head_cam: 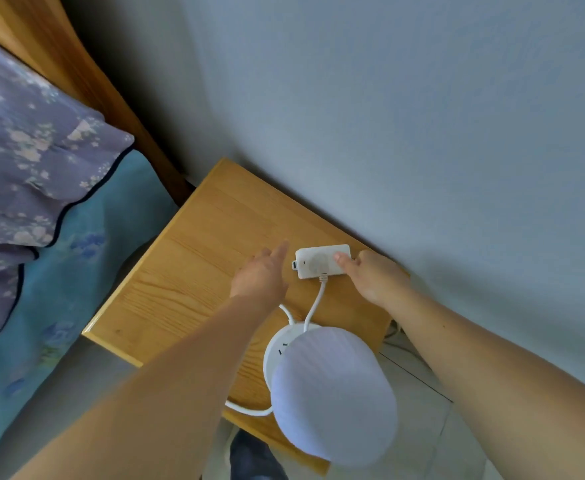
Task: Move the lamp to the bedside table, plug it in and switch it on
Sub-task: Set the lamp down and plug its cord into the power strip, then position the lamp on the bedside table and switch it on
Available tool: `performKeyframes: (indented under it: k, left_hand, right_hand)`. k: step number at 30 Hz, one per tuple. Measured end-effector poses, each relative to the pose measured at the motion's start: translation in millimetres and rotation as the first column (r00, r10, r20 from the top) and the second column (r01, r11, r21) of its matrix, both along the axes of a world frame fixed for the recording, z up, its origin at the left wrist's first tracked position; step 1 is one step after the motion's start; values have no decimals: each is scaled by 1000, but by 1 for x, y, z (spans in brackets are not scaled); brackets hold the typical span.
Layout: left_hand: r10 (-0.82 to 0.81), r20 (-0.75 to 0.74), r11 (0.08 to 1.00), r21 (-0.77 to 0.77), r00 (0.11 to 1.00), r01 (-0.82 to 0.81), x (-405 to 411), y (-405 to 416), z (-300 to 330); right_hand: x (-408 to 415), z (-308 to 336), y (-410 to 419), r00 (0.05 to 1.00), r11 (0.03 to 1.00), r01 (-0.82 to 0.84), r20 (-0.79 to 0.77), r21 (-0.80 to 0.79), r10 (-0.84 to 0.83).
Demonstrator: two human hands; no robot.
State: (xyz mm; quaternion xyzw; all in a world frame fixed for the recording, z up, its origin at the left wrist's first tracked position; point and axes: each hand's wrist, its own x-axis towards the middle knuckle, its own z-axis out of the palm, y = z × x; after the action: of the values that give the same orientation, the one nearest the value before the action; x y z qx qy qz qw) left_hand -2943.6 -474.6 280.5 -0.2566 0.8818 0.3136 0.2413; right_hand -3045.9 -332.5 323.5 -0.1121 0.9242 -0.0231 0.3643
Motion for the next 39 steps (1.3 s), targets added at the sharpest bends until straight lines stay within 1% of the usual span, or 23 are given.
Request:
performKeyframes:
  k: [5,7,10,13,15,19,21,27,30,35,39]
  left_hand:
    - [108,-49,994,7,993,-108,26,13,25]
    - [141,-71,990,2,987,-142,38,16,32]
    - [186,-104,982,7,977,-187,58,21,40]
    - [208,-131,977,-20,969,-213,78,29,46]
    - [223,-140,972,-44,965,-231,92,35,49]
    - [232,-165,957,-140,959,-256,130,54,53]
    - [263,-179,945,-151,948,-291,153,68,53]
    - [291,-256,941,-100,922,-325,211,122,54]
    - [262,-270,948,-109,927,-300,226,146,52]
    - [273,-260,944,-114,926,-310,226,176,45]
    - [348,-259,918,-100,901,-384,213,195,33]
  right_hand:
    - [14,20,20,999,996,-4,-51,-88,-1]
    - [24,23,28,999,992,0,-51,-122,-6]
    - [39,23,43,998,981,64,-17,-185,-69]
    - [55,20,62,992,973,130,18,-189,-129]
    - [67,18,75,990,972,143,29,-184,-140]
    - [94,20,102,990,968,135,0,-213,-139]
    - [113,22,117,989,965,139,-15,-222,-146]
    - [165,25,149,993,957,112,-13,-266,-120]
    - [183,21,156,994,963,106,-1,-249,-109]
    - [187,13,160,1000,967,22,12,-255,-20]
    - [175,1,161,999,962,-47,15,-270,53]
